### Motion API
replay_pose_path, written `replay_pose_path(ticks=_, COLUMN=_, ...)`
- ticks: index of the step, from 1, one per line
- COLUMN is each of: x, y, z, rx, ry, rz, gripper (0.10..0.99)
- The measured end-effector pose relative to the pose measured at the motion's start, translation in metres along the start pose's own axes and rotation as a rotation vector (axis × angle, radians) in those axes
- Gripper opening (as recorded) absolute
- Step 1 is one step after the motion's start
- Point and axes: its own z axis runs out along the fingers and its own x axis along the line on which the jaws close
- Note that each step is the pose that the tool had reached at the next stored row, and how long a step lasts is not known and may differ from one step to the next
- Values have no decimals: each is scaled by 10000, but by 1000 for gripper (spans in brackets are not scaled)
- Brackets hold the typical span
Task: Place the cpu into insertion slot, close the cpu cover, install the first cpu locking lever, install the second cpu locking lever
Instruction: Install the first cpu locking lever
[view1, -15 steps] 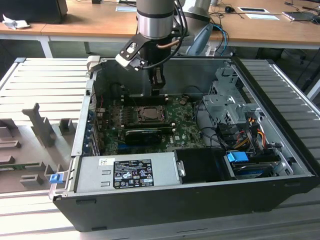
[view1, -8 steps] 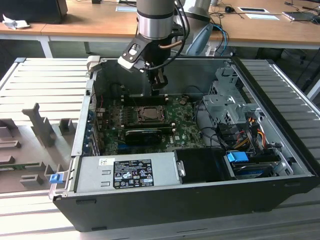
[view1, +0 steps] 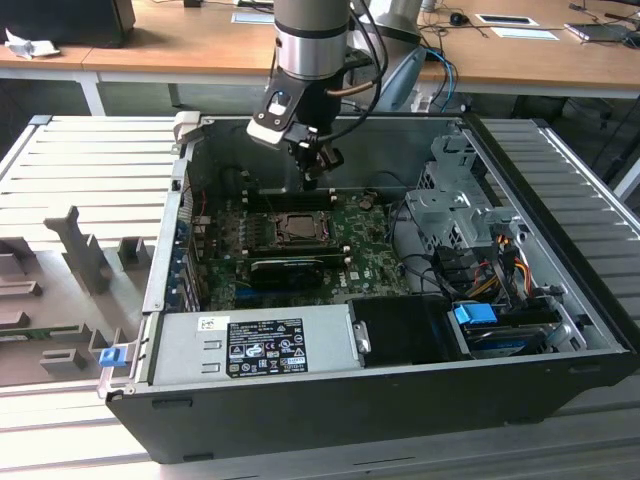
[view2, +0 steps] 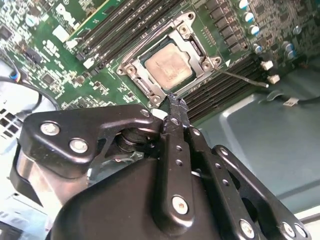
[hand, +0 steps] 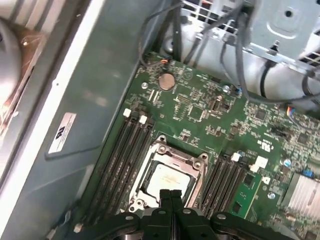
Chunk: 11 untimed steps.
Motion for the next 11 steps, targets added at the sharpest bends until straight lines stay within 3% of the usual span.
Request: replay_pose_path(ticks=11, x=0, y=0, z=0, rx=53, ry=95, rz=-1657, gripper=106)
